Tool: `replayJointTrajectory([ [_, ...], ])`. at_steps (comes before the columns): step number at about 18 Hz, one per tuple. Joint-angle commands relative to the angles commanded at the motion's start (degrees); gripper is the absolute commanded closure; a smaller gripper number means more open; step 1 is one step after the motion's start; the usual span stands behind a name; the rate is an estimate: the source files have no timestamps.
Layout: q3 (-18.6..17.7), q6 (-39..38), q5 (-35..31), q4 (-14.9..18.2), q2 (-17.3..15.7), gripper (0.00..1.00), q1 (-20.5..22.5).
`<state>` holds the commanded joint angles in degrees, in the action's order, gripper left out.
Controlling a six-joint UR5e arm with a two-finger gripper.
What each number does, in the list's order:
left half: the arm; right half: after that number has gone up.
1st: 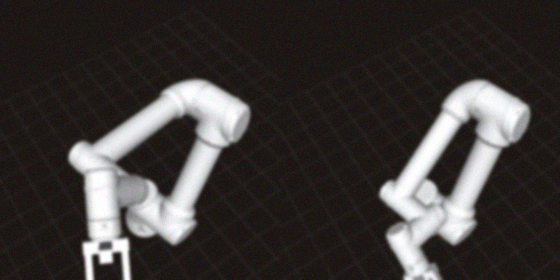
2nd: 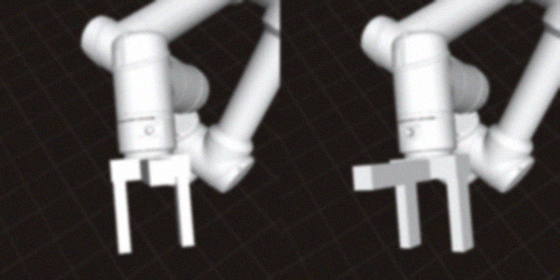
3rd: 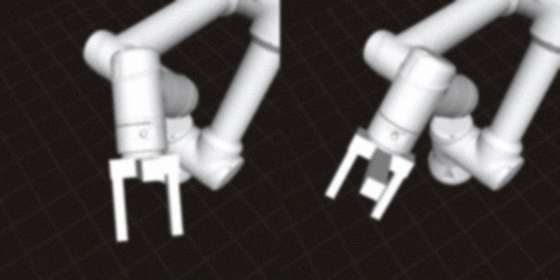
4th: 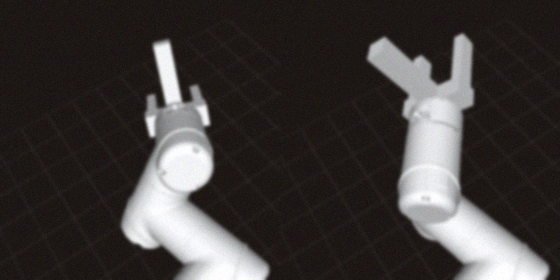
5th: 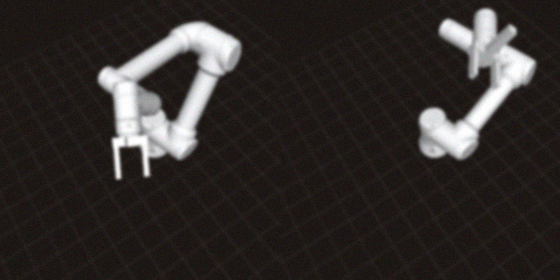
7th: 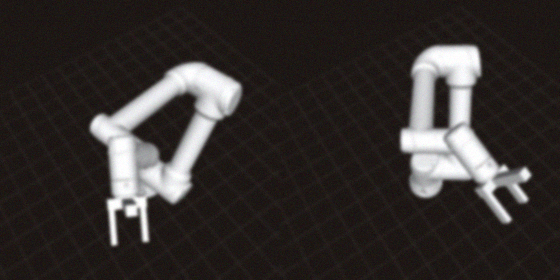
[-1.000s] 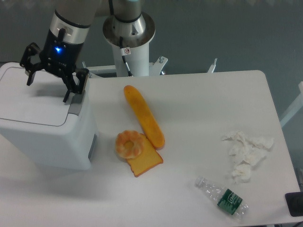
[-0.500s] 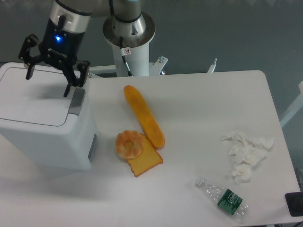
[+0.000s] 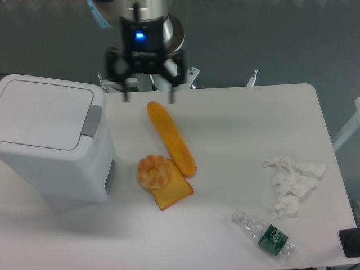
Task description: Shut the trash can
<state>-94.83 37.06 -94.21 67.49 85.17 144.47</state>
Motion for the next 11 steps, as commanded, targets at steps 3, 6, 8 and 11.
replayJointTrajectory([
  [3, -0.44, 5.12, -0.27, 1.58, -0.09, 0.00, 6.68],
  [6, -0.70, 8.71, -0.36, 4.48, -1.05, 0.00, 13.97],
  [8, -1.06, 14.15, -0.36, 7.29, -1.93, 0.00, 19.59],
  [11, -2.11, 26.97, -0.27, 10.81, -4.65, 0.00, 29.16],
])
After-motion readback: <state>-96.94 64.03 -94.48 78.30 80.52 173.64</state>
